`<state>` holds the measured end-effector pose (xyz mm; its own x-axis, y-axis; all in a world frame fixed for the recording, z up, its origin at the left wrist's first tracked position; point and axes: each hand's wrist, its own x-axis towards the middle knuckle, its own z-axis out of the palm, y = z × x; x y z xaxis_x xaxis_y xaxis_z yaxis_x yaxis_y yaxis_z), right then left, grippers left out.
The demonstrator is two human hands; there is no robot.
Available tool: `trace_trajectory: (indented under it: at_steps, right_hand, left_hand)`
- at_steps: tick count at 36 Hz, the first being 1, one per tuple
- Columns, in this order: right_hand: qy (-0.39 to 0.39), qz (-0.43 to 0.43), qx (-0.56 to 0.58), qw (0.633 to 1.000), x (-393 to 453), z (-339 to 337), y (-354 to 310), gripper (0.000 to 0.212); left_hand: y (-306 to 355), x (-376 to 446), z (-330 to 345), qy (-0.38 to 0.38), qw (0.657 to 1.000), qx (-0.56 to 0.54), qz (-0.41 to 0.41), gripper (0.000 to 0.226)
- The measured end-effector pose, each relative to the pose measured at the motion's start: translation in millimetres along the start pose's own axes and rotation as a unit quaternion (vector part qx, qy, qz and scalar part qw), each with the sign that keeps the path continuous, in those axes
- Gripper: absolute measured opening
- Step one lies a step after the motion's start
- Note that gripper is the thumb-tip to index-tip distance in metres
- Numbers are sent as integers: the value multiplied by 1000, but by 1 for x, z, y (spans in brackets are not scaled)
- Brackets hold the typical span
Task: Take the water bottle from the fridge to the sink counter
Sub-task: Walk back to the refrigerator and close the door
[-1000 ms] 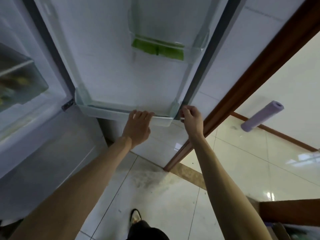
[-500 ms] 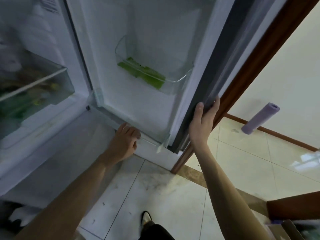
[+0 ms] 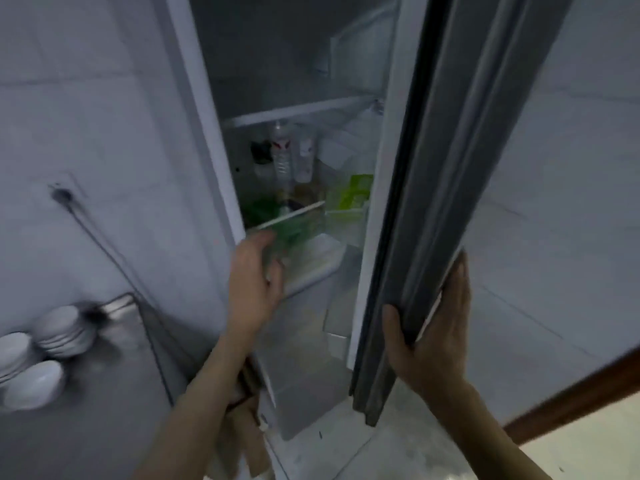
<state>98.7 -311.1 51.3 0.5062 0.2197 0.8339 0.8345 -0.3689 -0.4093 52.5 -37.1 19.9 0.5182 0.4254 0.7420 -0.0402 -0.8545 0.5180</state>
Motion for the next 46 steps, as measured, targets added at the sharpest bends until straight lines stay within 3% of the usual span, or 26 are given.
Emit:
trace_trajectory:
  at_steps: [2, 3, 6, 11, 16, 23, 28, 35, 38, 40, 42, 46]
  right_hand:
    - [-3, -46, 9, 999, 7, 38, -24, 97]
    - [-8, -53, 21, 998, 10, 57, -37, 99]
    - [-10, -60, 35, 998, 22, 111, -65, 99]
    - [-2, -82, 2, 997, 43, 189, -87, 106]
    - [-4, -98, -31, 995, 58, 243, -89, 90]
    - [9, -90, -26, 996, 80, 296, -89, 76]
    - [42, -115, -5, 993, 79, 309, -82, 89]
    - [12, -104, -8, 994, 78, 301, -84, 86]
    - [-28, -104, -20, 994, 77, 291, -86, 79]
    - [-47, -112, -34, 992, 77, 283, -86, 85]
    - [-67, -116, -40, 990, 75, 273, -85, 96]
    - [-119, -149, -18, 982, 76, 245, -78, 83]
  left_hand:
    - [-13, 42, -28, 108, 983, -61, -135, 44]
    - [-19, 64, -40, 127, 961, -115, -215, 48]
    - [-37, 122, -63, 65, 899, -241, -359, 59]
    - [-44, 182, -60, -1, 885, -297, -359, 72]
    - [-54, 189, -57, -26, 870, -318, -376, 104]
    - [-62, 195, -62, -55, 858, -360, -364, 104]
    - [-67, 192, -56, -49, 845, -386, -367, 116]
    - [-54, 175, -48, -22, 842, -380, -383, 105]
    - [-44, 163, -47, -3, 828, -395, -399, 85]
    - [-38, 158, -47, -11, 807, -429, -407, 74]
    - [-35, 152, -49, -14, 800, -435, -414, 74]
    - [-27, 142, -51, -4, 807, -415, -421, 78]
